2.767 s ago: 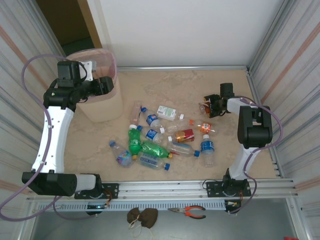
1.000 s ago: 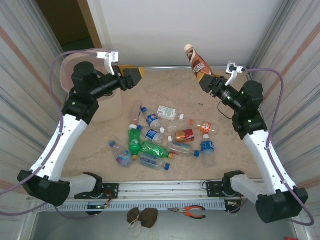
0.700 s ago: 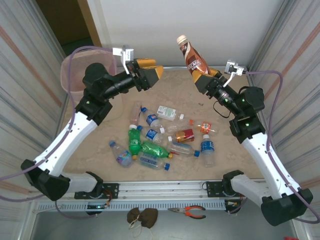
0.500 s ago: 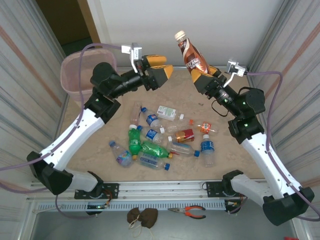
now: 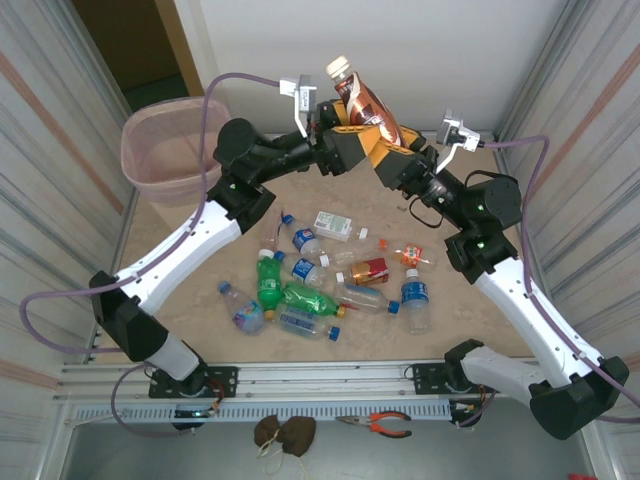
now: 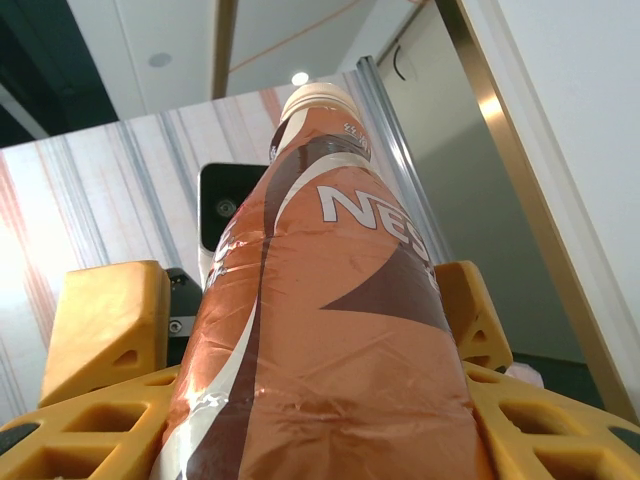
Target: Put the plastic bottles in the bin
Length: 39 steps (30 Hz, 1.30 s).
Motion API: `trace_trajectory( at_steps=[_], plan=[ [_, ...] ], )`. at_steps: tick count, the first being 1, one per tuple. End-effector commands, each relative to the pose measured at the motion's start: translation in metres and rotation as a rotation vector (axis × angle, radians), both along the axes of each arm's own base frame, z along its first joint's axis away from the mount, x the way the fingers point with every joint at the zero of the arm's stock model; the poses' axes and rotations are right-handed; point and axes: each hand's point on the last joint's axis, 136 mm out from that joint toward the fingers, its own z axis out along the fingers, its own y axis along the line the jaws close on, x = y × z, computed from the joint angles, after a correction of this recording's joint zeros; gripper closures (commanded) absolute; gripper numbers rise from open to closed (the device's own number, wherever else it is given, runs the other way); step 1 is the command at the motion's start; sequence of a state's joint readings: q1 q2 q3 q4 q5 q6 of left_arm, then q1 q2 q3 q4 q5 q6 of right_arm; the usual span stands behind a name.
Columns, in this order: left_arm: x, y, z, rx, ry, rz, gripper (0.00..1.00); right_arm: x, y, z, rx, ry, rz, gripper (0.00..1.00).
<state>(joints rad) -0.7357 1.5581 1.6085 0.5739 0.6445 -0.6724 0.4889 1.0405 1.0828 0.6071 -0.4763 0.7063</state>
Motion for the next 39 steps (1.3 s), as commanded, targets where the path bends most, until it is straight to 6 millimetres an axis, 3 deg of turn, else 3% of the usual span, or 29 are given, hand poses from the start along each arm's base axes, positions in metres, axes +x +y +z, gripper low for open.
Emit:
trace_trajectory(
  at_steps=[1,10,17,20,26,32,39],
  plan=[
    [-0.029,0.011,0.035,-0.089,-0.109,-0.061,0.22,-0.019,-0.004,0.027,0.046,-0.079,0.029,0.6],
    [-0.03,0.01,0.033,-0.102,-0.103,-0.075,0.41,-0.017,-0.003,0.025,0.042,-0.075,0.028,0.6],
    [-0.031,0.011,0.033,-0.104,-0.108,-0.07,0.48,-0.016,-0.002,0.023,0.037,-0.069,0.021,0.57],
    [-0.03,0.012,0.032,-0.101,-0.112,-0.057,0.48,-0.014,-0.003,0.02,0.027,-0.059,0.005,0.5],
    [-0.028,0.019,0.031,-0.048,-0.145,0.021,0.48,-0.014,-0.007,0.011,0.001,-0.038,-0.025,0.24],
    [-0.006,0.045,0.027,0.053,-0.14,0.19,0.48,-0.023,-0.014,0.004,-0.042,-0.031,-0.064,0.18],
    [0.037,0.099,0.005,0.299,-0.087,0.49,0.49,-0.023,-0.023,-0.002,-0.11,-0.02,-0.145,0.16]
  ],
)
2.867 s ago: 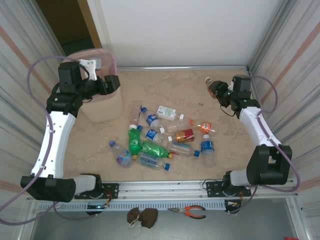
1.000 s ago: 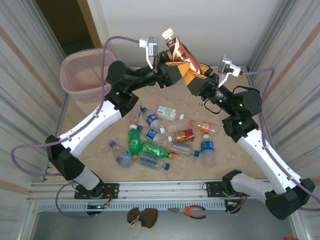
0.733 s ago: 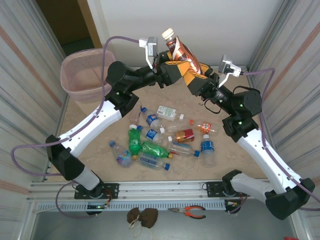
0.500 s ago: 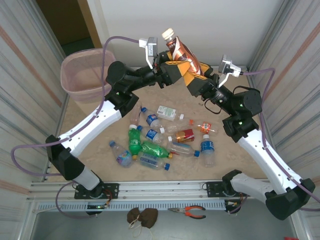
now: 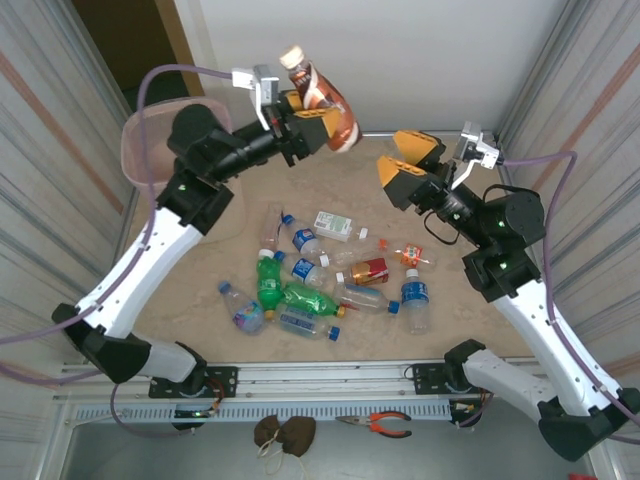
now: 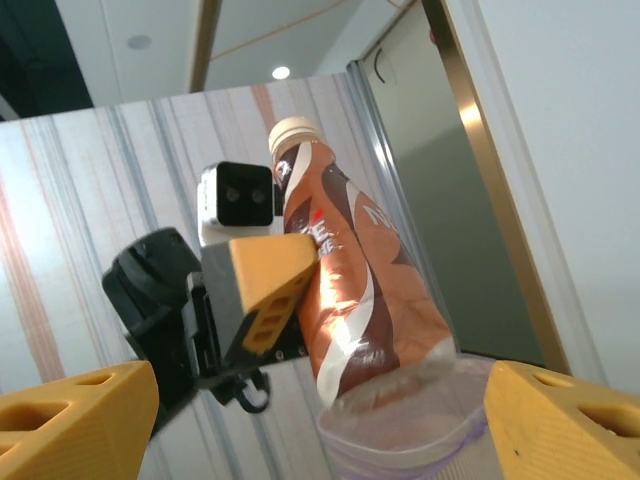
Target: Put the plastic bottles in the bin
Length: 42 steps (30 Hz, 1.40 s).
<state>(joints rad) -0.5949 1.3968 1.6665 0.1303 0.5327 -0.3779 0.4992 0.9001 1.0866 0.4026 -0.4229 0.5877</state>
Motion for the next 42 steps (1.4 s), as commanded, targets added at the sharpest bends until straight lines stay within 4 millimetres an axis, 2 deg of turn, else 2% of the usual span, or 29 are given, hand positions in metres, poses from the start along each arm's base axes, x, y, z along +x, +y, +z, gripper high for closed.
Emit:
trace_trajectory(
  at_steps=[1,4,9,15,20,24,30,37,42],
  plan=[
    [0.013,0.037,-0.009,0.173,-0.004,0.196,0.49,0.006,-0.003,-0.006,-0.056,0.006,-0.066,0.16],
    [0.034,0.071,-0.028,0.301,0.062,0.332,0.49,0.008,-0.004,-0.008,-0.074,0.006,-0.085,0.16],
    [0.063,0.135,-0.057,0.418,0.2,0.509,0.5,0.013,-0.001,-0.01,-0.085,0.015,-0.086,0.16],
    [0.089,0.204,-0.094,0.529,0.377,0.675,0.52,0.016,0.0,-0.012,-0.1,0.023,-0.093,0.16],
    [0.108,0.245,-0.127,0.565,0.524,0.754,0.52,0.016,-0.001,-0.012,-0.104,0.025,-0.102,0.16],
    [0.127,0.263,-0.157,0.597,0.611,0.772,0.52,0.017,-0.002,-0.013,-0.108,0.029,-0.11,0.15],
    [0.156,0.272,-0.204,0.635,0.726,0.741,0.53,0.021,-0.005,-0.02,-0.126,0.051,-0.141,0.16],
    [0.178,0.262,-0.265,0.645,0.875,0.63,0.55,0.025,-0.009,-0.028,-0.149,0.071,-0.182,0.15],
    [0.182,0.258,-0.309,0.666,0.976,0.568,0.55,0.025,-0.009,-0.029,-0.156,0.072,-0.184,0.15]
  ],
)
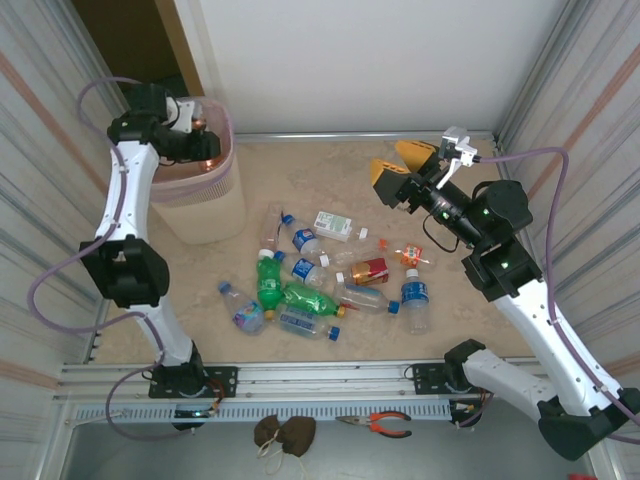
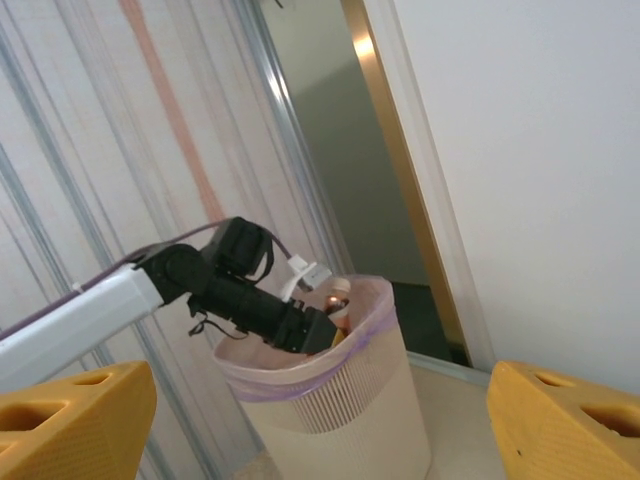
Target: Put the plastic bottles in the bin
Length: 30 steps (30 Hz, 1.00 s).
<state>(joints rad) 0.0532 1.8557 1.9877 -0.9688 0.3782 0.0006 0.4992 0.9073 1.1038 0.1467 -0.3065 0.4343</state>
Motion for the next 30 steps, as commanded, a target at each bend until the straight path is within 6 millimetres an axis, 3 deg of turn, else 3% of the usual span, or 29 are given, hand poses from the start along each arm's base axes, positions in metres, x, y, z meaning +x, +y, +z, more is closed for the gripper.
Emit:
trace_trajectory(
  at_steps=[1,12,23,28,30],
  plan=[
    [-0.005,-0.004,-0.025,-0.038,0.074,-0.027,0.55,-0.009,-0.007,0.018,0.008,-0.054,-0.02,0.15],
    [-0.007,0.001,-0.115,-0.012,0.283,-0.034,0.53,-0.004,-0.004,0.014,-0.003,-0.046,-0.019,0.15],
    [-0.014,0.02,-0.179,0.093,0.432,-0.003,0.39,-0.002,-0.004,0.012,-0.012,-0.039,-0.024,0.15],
    [-0.013,0.02,-0.172,0.093,0.418,0.004,0.29,-0.002,-0.003,0.013,-0.012,-0.037,-0.022,0.15],
    [-0.011,0.02,-0.148,0.096,0.361,0.009,0.25,-0.001,-0.004,0.013,-0.013,-0.034,-0.023,0.15]
  ],
)
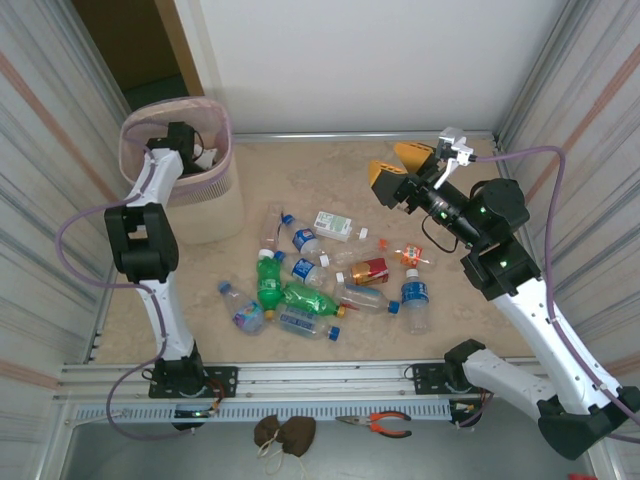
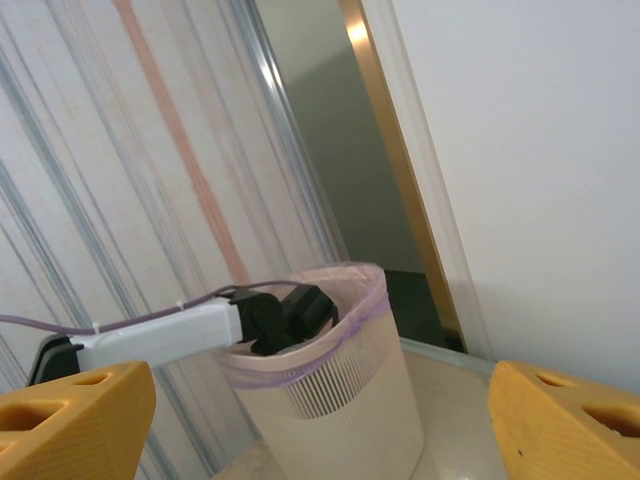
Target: Put the plastic bottles in the bin
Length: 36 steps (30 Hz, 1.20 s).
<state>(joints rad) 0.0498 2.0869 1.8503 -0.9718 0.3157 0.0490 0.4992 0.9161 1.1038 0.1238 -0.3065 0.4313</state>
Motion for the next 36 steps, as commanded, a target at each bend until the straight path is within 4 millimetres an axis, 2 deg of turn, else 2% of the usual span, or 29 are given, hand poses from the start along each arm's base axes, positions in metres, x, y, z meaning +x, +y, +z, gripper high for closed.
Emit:
trace_trajectory(
  at_steps=[1,7,15,29,32,36],
  plan=[
    [-0.006,0.012,0.015,0.043,-0.014,0.019,0.23,-0.005,-0.006,0.021,0.004,-0.06,-0.022,0.15],
    [-0.005,0.013,0.066,0.053,-0.121,0.018,0.16,-0.005,-0.006,0.021,0.003,-0.057,-0.02,0.15],
    [-0.013,0.015,0.136,0.08,-0.267,0.027,0.17,-0.004,-0.007,0.018,-0.001,-0.043,-0.032,0.15],
    [-0.046,-0.003,0.249,-0.006,-0.536,0.012,0.21,0.018,-0.009,-0.025,-0.13,0.073,-0.114,0.15],
    [-0.055,-0.013,0.266,-0.009,-0.575,-0.002,0.22,0.02,-0.01,-0.033,-0.149,0.086,-0.122,0.15],
    [-0.064,-0.036,0.276,0.009,-0.605,-0.045,0.23,0.021,-0.012,-0.038,-0.165,0.09,-0.136,0.15]
  ],
)
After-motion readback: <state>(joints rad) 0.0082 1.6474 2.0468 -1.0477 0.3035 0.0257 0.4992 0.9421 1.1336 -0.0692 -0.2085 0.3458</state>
